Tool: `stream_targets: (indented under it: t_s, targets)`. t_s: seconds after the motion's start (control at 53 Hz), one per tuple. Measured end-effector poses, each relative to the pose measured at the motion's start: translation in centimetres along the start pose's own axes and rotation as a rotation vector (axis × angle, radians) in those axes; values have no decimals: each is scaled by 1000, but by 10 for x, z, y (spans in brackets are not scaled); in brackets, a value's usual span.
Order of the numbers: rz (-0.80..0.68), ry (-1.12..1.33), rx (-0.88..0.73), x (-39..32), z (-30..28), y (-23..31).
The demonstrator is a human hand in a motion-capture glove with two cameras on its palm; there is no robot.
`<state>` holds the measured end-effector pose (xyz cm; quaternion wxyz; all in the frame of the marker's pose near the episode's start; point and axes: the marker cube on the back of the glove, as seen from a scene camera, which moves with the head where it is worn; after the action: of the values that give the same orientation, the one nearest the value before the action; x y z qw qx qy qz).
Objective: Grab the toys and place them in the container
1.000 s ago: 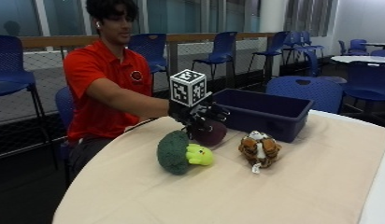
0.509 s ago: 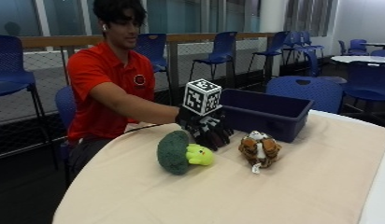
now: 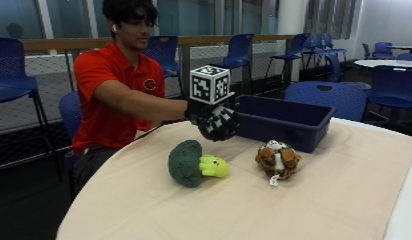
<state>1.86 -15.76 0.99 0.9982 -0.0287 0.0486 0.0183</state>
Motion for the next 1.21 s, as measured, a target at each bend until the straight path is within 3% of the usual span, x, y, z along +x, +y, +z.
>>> stream_targets:
  t_s: [0.17, 0.396, 0.528, 0.774, 0.981, 1.207]
  targets:
    - [-31, -12, 30, -26, -54, -3]
    - [-161, -6, 72, -117, -111, -13]
    - [-175, -61, 42, -165, -112, -36]
    - [-218, -22, 35, -230, -60, -61]
    - [-265, -125, -58, -219, -41, -57]
    - [-215, -116, -15, -132, -61, -45]
